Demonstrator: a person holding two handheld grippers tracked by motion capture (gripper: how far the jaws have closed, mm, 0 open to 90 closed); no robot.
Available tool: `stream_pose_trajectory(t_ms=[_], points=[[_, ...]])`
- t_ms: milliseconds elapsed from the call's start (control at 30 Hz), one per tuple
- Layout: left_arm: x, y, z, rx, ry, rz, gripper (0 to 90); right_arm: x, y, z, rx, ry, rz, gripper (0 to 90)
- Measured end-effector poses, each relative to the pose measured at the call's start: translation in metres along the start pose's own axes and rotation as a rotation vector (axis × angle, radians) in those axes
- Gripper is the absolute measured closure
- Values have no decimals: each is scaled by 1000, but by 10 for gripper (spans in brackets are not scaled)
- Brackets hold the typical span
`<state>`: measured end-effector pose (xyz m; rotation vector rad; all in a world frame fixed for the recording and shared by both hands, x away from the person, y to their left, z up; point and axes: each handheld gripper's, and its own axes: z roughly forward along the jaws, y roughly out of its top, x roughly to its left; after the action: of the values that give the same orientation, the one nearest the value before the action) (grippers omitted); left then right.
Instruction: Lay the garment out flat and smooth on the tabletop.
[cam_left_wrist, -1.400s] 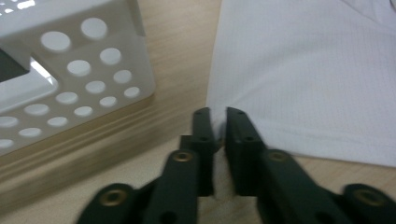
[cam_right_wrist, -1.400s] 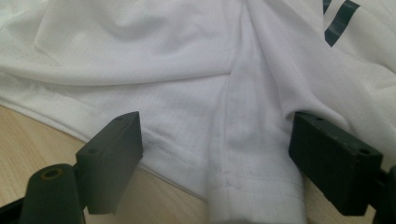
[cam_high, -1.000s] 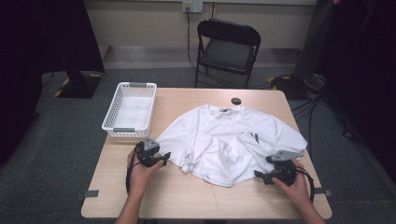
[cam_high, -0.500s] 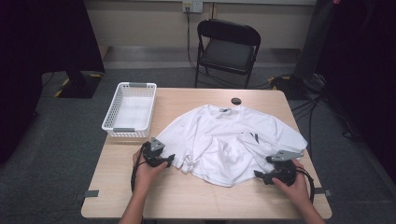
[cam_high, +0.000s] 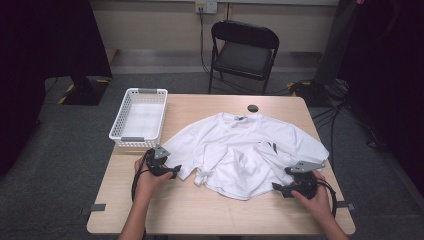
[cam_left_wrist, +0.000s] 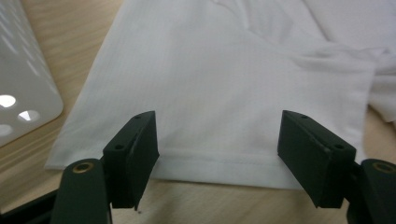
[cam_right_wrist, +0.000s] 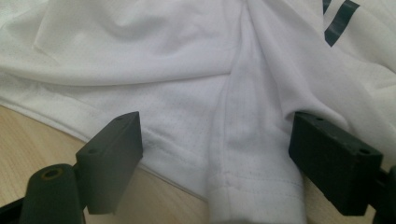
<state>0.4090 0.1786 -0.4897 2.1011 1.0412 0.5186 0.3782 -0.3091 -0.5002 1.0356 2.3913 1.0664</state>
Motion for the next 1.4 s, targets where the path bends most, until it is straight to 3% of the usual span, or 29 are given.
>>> stream_pose_trajectory(t_ms=[100, 233, 333, 467, 633, 833, 1100, 1233, 1300, 1400], points=[[-16, 4, -4, -23, -43, 19, 278, 0, 0, 0, 0, 1, 1, 162], [-39, 14, -3, -65, -133, 49, 260, 0, 0, 0, 0, 2, 1, 162], [-58, 21, 2, -51, -185, 116, 233, 0, 0, 0, 0, 2, 0, 163], [-77, 22, 14, -44, -242, 149, 218, 0, 0, 0, 0, 2, 1, 163], [-80, 14, 24, 4, -223, 148, 199, 0, 0, 0, -1, 1, -1, 163], [-78, 12, 24, 7, -222, 180, 162, 0, 0, 0, -1, 1, -1, 163], [-81, 11, 24, 8, -208, 165, 144, 0, -1, -1, -2, -3, -3, 173], [-81, 11, 24, 8, -208, 163, 144, 1, 1, -9, 8, -26, -15, 245], [-81, 11, 24, 8, -208, 163, 144, 0, 2, -17, -19, -33, -7, 269], [-81, 11, 24, 8, -208, 163, 143, -7, 3, -31, -76, -17, 26, 391]])
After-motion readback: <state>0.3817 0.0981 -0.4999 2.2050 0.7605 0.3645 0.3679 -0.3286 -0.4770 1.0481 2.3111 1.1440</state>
